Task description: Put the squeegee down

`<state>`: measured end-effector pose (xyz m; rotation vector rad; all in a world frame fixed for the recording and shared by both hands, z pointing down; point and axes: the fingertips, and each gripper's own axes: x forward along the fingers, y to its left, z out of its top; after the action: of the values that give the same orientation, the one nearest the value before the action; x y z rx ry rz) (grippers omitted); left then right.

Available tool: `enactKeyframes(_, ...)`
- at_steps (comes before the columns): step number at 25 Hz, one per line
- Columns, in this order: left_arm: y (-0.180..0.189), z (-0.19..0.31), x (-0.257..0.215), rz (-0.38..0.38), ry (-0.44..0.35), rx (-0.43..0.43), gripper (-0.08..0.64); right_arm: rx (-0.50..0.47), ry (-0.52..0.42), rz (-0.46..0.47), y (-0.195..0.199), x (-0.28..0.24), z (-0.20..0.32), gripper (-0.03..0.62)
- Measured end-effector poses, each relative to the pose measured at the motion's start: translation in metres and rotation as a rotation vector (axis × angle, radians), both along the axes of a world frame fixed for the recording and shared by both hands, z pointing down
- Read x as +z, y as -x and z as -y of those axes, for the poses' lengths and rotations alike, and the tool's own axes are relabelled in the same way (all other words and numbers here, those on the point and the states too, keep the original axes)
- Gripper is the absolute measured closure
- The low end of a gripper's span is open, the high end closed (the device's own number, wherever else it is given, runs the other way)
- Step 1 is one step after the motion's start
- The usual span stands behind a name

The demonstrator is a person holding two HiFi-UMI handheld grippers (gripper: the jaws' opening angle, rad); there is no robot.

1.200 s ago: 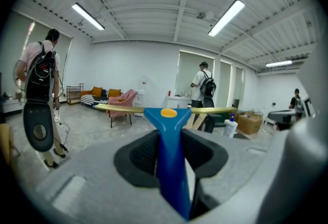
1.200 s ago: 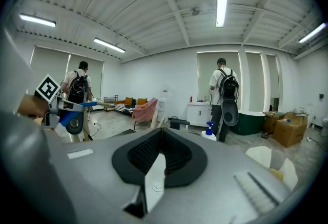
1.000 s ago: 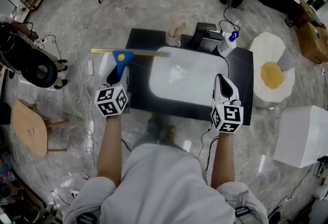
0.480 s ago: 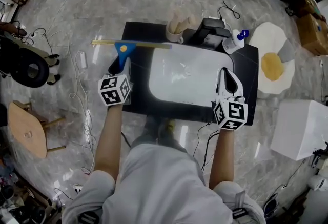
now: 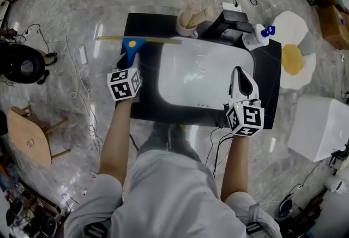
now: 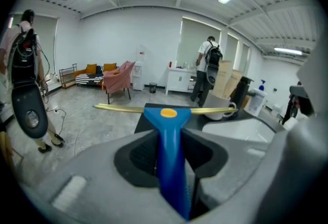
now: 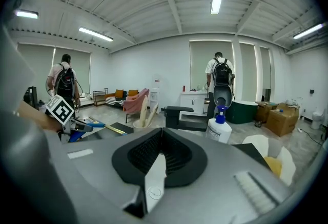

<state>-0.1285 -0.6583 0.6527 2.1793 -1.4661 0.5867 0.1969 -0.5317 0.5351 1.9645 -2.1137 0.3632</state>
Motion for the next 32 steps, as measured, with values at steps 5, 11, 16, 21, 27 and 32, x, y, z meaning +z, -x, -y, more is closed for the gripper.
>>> enactKeyframes(5, 0.001, 0.010, 0.030, 0.016, 0.054, 0.004, 0.428, 0.009, 0.014, 0.006, 0.002, 0.013, 0.012, 0.589)
enactKeyframes(11, -0.006, 0.022, 0.050, 0.041, 0.104, 0.012, 0.428, 0.007, 0.029, 0.011, 0.002, 0.021, 0.027, 0.589)
enactKeyframes(16, -0.008, 0.024, 0.061, 0.042, 0.139, 0.011, 0.428, 0.003, 0.036, 0.016, 0.004, 0.025, 0.034, 0.589)
enactKeyframes(21, -0.015, 0.026, 0.067, 0.053, 0.167, 0.021, 0.428, 0.006, 0.043, 0.011, 0.002, 0.027, 0.035, 0.589)
enactKeyframes(27, -0.018, 0.028, 0.069, 0.044, 0.164, 0.015, 0.428, 0.013, 0.050, 0.009, -0.003, 0.030, 0.035, 0.589)
enactKeyframes(32, -0.018, 0.027, 0.071, 0.042, 0.167, 0.011, 0.428, 0.007, 0.058, 0.004, -0.003, 0.031, 0.036, 0.589)
